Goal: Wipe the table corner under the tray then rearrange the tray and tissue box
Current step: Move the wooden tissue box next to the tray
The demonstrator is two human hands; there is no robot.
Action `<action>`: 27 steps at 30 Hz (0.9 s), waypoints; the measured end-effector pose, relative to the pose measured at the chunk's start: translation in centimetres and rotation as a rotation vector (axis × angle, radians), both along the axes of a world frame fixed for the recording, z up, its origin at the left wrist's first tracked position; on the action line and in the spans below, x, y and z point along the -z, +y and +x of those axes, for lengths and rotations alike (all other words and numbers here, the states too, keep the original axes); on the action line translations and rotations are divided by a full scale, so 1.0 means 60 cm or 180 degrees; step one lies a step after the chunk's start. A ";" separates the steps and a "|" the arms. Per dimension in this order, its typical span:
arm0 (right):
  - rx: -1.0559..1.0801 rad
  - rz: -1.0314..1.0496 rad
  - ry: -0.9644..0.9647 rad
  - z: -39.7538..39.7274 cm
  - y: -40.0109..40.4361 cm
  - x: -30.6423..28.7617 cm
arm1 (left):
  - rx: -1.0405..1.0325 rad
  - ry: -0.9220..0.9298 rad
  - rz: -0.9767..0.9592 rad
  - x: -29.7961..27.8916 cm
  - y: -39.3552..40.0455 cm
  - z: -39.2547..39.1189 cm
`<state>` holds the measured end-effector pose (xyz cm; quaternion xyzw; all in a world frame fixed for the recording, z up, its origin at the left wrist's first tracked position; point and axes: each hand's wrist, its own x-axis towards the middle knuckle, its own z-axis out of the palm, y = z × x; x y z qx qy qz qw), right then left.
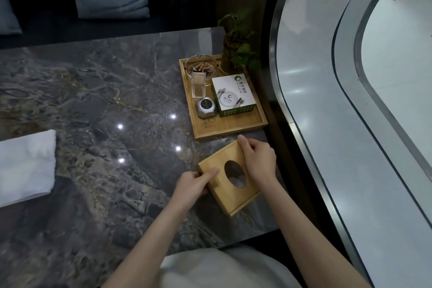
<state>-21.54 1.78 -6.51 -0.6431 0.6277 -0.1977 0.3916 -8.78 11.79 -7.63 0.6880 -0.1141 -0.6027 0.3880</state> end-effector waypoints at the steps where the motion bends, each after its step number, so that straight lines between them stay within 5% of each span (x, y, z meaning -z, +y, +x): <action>1: 0.0007 -0.0003 0.0016 0.002 -0.001 0.001 | -0.0018 -0.0012 -0.0008 0.001 -0.001 0.001; 15: -0.0089 -0.0138 0.0254 0.008 -0.001 0.011 | 0.0376 -0.0641 0.0019 0.009 -0.003 0.008; 20: -0.0283 0.0097 -0.0087 -0.007 0.001 0.003 | 0.0719 -0.1758 -0.0095 -0.006 0.004 -0.003; 27: -0.0973 -0.1025 0.0524 -0.059 0.101 0.012 | 0.1438 -0.3476 -0.1042 -0.007 0.052 -0.041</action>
